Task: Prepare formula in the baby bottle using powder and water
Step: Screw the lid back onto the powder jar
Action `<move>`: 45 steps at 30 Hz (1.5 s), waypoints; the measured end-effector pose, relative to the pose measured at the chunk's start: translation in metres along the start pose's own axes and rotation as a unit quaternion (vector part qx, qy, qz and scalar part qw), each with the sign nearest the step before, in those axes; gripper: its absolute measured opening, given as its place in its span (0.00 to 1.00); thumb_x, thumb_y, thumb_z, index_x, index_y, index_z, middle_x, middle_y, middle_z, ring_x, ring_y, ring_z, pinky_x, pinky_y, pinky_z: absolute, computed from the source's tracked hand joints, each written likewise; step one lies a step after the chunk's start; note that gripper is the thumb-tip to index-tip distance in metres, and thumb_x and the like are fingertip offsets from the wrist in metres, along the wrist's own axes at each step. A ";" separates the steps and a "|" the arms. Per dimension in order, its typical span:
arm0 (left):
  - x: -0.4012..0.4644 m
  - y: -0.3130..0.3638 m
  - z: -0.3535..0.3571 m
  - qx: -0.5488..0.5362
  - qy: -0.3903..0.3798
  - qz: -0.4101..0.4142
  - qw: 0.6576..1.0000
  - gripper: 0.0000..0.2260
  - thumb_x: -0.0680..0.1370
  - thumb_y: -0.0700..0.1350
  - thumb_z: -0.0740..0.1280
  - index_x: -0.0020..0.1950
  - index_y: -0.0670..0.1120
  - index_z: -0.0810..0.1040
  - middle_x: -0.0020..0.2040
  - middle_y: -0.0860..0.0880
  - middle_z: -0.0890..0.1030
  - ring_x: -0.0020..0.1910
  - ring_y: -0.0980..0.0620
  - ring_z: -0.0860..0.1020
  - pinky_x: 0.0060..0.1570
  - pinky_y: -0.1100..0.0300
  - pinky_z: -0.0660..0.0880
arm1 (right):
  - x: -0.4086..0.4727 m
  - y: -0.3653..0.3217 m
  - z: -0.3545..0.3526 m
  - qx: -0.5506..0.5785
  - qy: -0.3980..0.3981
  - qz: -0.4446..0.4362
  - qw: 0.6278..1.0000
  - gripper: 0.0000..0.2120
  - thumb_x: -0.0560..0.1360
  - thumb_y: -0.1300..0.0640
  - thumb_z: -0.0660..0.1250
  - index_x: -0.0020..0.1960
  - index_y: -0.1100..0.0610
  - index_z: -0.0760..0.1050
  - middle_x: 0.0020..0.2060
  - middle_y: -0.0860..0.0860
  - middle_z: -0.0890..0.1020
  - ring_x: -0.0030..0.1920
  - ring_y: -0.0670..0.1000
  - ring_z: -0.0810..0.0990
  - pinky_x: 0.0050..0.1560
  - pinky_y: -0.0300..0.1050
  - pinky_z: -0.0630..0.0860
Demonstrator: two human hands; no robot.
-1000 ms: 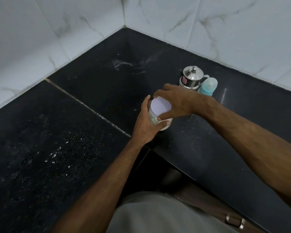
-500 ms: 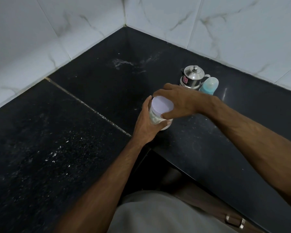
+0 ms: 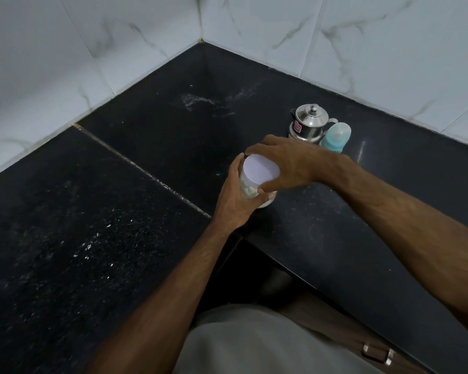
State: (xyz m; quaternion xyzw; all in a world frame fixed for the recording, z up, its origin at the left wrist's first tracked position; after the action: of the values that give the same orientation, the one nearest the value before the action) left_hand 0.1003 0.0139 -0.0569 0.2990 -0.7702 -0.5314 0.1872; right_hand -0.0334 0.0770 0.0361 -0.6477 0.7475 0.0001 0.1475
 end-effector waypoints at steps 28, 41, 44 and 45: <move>-0.002 -0.003 0.000 -0.016 -0.009 0.008 1.000 0.47 0.67 0.49 0.79 0.78 0.51 0.53 0.75 0.51 0.64 0.72 0.53 0.64 0.70 0.49 0.66 | 0.002 -0.002 -0.003 -0.056 -0.007 0.032 0.998 0.41 0.68 0.29 0.66 0.75 0.45 0.59 0.63 0.51 0.71 0.61 0.53 0.73 0.57 0.50 0.73; -0.002 0.000 0.001 -0.012 -0.008 0.002 1.000 0.46 0.67 0.47 0.79 0.78 0.49 0.54 0.75 0.50 0.63 0.73 0.53 0.63 0.70 0.53 0.64 | -0.001 -0.001 0.001 0.001 0.004 0.005 1.000 0.41 0.69 0.34 0.69 0.76 0.47 0.58 0.69 0.50 0.68 0.66 0.53 0.70 0.63 0.52 0.72; -0.002 0.000 0.002 -0.020 0.001 -0.001 1.000 0.45 0.67 0.44 0.79 0.77 0.47 0.56 0.74 0.49 0.65 0.72 0.53 0.64 0.72 0.51 0.64 | -0.004 -0.002 0.001 0.054 -0.007 -0.033 0.998 0.37 0.71 0.46 0.72 0.75 0.49 0.60 0.70 0.50 0.67 0.67 0.52 0.69 0.64 0.48 0.70; -0.001 0.000 0.002 -0.020 0.000 -0.002 1.000 0.45 0.67 0.44 0.79 0.77 0.47 0.56 0.74 0.49 0.65 0.72 0.53 0.64 0.72 0.51 0.64 | -0.004 -0.003 0.000 0.050 -0.006 -0.033 0.998 0.36 0.71 0.47 0.72 0.75 0.49 0.61 0.69 0.50 0.68 0.66 0.52 0.70 0.63 0.47 0.70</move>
State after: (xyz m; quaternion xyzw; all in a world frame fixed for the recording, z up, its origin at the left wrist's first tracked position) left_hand 0.1002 0.0160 -0.0578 0.2972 -0.7583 -0.5474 0.1923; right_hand -0.0297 0.0803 0.0373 -0.6637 0.7239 -0.0384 0.1843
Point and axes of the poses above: each hand's wrist, its own x-axis towards the middle knuckle, its own z-axis out of the palm, y = z × x, the point moved 2 cm from there along x, towards the middle knuckle
